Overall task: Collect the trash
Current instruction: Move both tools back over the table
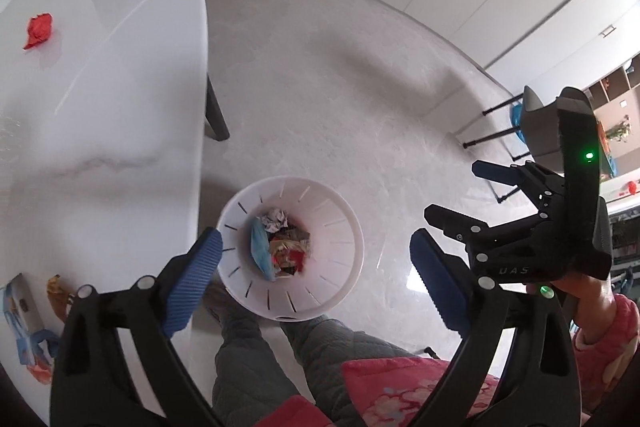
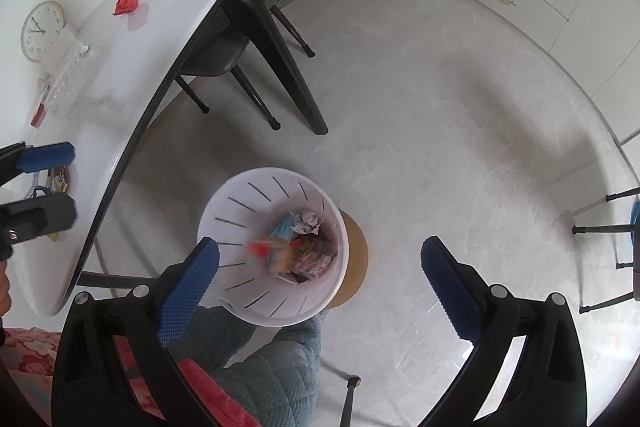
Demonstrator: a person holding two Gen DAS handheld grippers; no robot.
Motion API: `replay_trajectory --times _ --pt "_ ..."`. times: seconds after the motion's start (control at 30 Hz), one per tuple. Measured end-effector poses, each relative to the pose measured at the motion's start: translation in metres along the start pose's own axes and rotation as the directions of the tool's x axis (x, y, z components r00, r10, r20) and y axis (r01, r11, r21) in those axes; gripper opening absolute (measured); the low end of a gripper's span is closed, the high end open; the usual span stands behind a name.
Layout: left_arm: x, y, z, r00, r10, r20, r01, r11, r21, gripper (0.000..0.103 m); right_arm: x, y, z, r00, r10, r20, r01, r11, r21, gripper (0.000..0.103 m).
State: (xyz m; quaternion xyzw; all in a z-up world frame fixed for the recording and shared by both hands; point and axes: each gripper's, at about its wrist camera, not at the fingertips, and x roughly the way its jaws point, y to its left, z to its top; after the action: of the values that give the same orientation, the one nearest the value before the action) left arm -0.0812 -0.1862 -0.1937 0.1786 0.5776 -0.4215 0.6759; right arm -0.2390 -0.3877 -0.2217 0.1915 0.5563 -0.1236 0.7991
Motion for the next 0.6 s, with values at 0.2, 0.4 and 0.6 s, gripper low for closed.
replay_trajectory --times 0.2,0.4,0.6 --pt "-0.019 0.001 -0.005 0.999 0.025 0.045 -0.024 1.000 -0.017 0.092 -0.004 0.009 0.008 1.000 0.001 0.016 -0.001 1.000 -0.021 0.100" --pt "-0.036 0.007 -0.016 0.996 0.044 0.083 -0.040 0.998 -0.047 0.092 -0.009 0.027 0.015 0.999 0.011 0.031 -0.009 0.998 -0.062 0.100" --pt "-0.054 0.020 -0.024 0.991 0.069 0.111 -0.059 0.994 -0.094 0.092 -0.013 0.046 0.023 0.999 0.024 0.045 -0.020 0.994 -0.105 0.100"
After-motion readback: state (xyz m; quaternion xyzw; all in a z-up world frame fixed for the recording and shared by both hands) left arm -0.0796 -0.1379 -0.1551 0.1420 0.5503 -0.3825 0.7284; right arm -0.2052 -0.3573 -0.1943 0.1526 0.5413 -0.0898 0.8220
